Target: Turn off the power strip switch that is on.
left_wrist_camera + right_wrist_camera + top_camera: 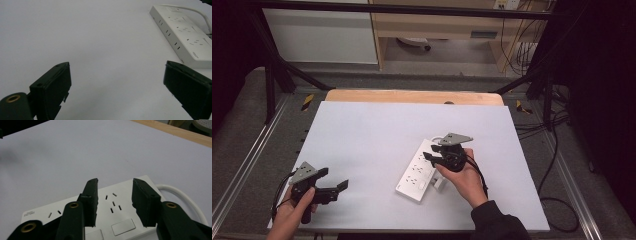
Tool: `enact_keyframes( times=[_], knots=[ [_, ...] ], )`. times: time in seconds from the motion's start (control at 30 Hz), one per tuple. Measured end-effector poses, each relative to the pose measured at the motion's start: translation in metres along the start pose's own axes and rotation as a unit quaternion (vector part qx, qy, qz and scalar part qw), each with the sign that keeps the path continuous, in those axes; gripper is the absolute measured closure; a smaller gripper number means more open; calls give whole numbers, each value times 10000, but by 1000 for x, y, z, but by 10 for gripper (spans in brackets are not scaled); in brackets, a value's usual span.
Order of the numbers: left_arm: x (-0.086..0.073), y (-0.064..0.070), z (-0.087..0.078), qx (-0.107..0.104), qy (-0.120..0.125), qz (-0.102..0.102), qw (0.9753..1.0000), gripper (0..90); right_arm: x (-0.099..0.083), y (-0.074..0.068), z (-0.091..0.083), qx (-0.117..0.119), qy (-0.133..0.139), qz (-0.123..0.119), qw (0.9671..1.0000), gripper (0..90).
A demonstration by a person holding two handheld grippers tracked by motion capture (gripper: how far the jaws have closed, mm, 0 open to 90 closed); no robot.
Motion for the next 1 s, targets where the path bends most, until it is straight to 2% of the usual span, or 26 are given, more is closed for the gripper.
enact_keyframes(
  times=[0.13,0.27,0.5,0.73,0.87,1.0],
  knots=[
    [0,0,0,-2,4,-15,10000,76,1,1,0,-80,-36,30,10000,426],
    [0,0,0,-3,3,-2,10000,76,2,2,1,-242,-88,114,9996,249],
    [-1,1,-1,-27,20,32,10000,76,5,4,0,-300,-134,220,9992,76],
    [0,1,-3,-25,44,52,10000,76,9,2,-1,-246,-68,184,9995,34],
    [0,2,-3,-18,41,57,10000,76,10,-2,-2,-169,-107,-31,9998,31],
    [0,1,-3,-21,54,49,10000,76,10,-3,-3,-284,-35,-288,9992,29]
  ],
)
Point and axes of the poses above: each handheld gripper's, and its own axes: z roughly forward along the jaws, x roughly out of its top, y roughly to its right, the point moved 4 cm from there along z, roughly forward along the jaws, and after that the axes turned 7 degrees about x, right-handed, at the moved point
